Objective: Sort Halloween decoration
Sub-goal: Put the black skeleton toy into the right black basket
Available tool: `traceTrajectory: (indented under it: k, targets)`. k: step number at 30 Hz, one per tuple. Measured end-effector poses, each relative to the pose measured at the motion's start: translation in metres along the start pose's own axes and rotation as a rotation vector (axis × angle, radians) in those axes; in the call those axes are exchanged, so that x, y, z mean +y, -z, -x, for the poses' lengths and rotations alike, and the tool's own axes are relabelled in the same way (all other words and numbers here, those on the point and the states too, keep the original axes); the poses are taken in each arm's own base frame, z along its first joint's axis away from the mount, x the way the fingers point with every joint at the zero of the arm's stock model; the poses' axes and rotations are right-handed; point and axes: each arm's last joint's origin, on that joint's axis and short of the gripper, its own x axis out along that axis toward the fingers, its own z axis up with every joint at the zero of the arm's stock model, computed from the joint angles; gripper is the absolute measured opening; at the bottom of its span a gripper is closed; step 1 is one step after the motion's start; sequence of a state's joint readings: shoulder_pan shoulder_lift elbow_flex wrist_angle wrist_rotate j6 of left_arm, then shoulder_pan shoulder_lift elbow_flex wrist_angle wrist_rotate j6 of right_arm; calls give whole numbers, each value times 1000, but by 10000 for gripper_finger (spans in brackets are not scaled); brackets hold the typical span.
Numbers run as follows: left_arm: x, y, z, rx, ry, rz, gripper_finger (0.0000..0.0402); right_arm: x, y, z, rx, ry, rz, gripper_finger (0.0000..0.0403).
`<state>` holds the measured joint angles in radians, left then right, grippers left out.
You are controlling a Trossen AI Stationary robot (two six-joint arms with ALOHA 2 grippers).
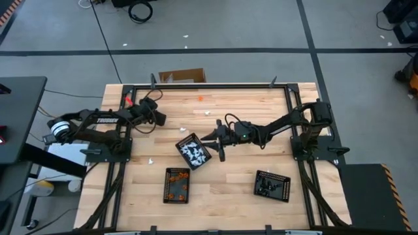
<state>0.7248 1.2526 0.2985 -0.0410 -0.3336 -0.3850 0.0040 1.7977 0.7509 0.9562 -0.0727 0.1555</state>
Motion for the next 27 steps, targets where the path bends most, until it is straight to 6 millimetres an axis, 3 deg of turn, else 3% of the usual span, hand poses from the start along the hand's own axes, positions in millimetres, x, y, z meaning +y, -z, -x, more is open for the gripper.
traceTrajectory:
  k: [14, 27]
  targets:
    - [-4, 0, 0, -24, 17, -51, 147, 0, 1, 0, 10, 0, 8, 113]
    - [-13, -2, 10, -30, 90, -101, 126, -1, 2, 0, 25, 7, 7, 113]
